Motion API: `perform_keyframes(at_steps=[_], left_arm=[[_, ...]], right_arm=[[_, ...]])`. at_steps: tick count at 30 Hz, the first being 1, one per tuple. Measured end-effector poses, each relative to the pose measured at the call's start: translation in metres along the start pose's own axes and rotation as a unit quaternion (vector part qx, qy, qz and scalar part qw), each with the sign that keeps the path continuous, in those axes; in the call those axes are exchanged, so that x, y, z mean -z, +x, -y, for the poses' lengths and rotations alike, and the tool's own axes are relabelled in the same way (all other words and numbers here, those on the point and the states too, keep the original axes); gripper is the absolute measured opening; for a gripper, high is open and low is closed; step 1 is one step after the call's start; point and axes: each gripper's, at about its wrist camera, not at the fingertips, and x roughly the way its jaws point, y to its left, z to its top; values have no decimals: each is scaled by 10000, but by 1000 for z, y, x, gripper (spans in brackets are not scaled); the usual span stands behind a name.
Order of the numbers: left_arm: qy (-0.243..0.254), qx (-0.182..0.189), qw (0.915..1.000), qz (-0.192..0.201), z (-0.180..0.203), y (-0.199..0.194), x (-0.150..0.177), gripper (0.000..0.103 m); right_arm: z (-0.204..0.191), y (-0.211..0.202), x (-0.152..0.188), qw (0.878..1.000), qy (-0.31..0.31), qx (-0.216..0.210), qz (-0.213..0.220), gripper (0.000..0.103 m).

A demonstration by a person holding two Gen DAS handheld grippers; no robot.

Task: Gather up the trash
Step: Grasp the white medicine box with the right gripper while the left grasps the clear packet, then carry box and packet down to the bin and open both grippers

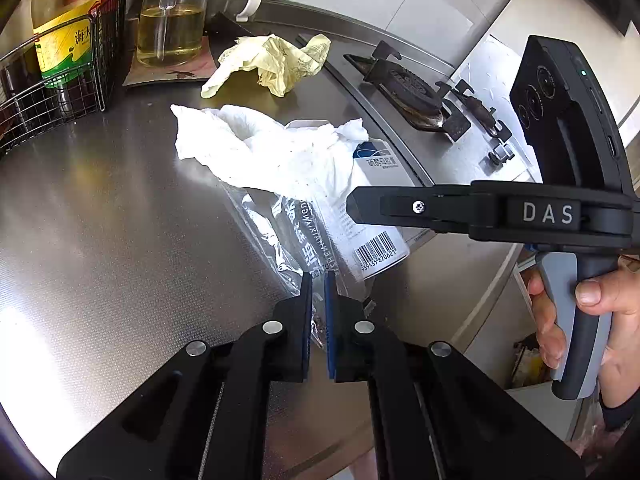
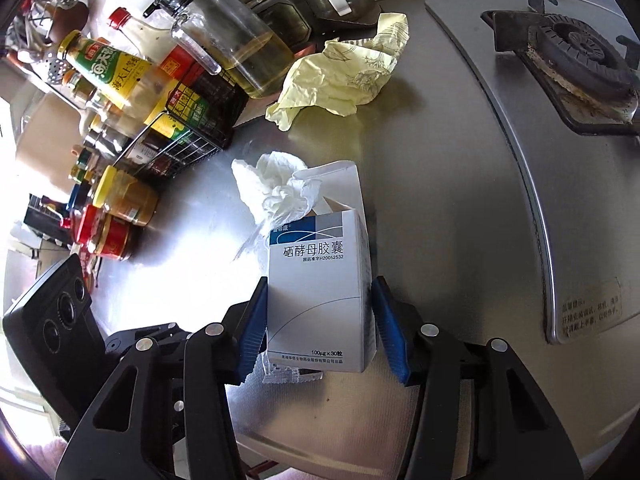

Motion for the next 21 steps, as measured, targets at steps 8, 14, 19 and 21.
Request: perform_keyframes(at_steps=[8, 14, 19, 21], left_arm=[[169, 240, 9994, -170, 20, -2, 20, 39], [118, 369, 9991, -169, 30, -3, 33, 25], [146, 417, 9990, -103, 41, -12, 43, 14], [162, 402, 9991, -45, 47, -16, 46, 10]], right_arm=[[6, -8, 26, 9998, 112, -81, -111, 51], [13, -21, 43, 9998, 195, -72, -26, 51], [20, -38, 58, 9999, 155, -54, 44, 51], [23, -45, 65, 9999, 128, -64, 59, 51]])
